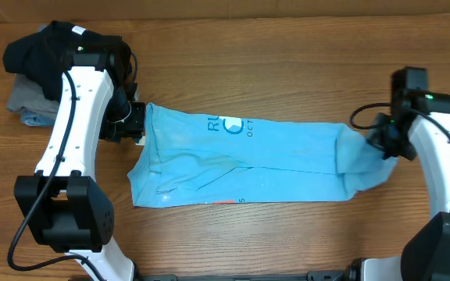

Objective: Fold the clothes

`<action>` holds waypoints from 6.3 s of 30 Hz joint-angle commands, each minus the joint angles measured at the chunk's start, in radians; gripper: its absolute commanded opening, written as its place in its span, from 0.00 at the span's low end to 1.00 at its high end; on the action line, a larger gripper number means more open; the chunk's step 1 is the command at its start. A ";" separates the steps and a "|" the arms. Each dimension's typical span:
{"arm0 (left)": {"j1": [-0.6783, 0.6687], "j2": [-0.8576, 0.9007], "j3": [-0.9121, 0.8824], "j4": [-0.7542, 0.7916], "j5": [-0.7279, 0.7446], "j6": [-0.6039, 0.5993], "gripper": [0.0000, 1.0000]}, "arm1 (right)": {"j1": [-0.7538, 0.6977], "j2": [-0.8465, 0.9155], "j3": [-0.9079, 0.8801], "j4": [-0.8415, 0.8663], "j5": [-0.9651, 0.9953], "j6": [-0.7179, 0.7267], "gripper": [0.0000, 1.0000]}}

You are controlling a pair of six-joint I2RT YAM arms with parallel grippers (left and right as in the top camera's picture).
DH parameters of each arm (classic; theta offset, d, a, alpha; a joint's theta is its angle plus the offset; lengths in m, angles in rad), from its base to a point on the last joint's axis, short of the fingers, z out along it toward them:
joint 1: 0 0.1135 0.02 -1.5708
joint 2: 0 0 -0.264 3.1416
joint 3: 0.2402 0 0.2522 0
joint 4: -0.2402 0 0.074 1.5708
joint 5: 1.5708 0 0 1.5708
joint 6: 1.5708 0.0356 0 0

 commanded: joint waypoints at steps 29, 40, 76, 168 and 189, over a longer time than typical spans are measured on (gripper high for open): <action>0.000 -0.022 0.025 0.010 0.012 0.027 0.46 | 0.030 0.018 -0.080 0.103 -0.383 -0.037 0.56; 0.000 -0.022 0.025 0.032 0.012 0.027 0.49 | 0.005 0.071 -0.232 0.266 -0.596 -0.128 0.73; 0.000 -0.022 0.025 0.034 0.030 0.031 0.48 | 0.451 0.091 -0.146 0.280 0.018 0.101 0.55; 0.000 -0.022 0.024 0.061 0.039 0.042 0.53 | 0.344 -0.040 -0.201 0.274 -0.369 0.025 0.46; -0.001 -0.022 0.024 0.074 0.064 0.047 0.53 | 0.352 0.204 -0.203 0.498 -0.168 0.177 0.34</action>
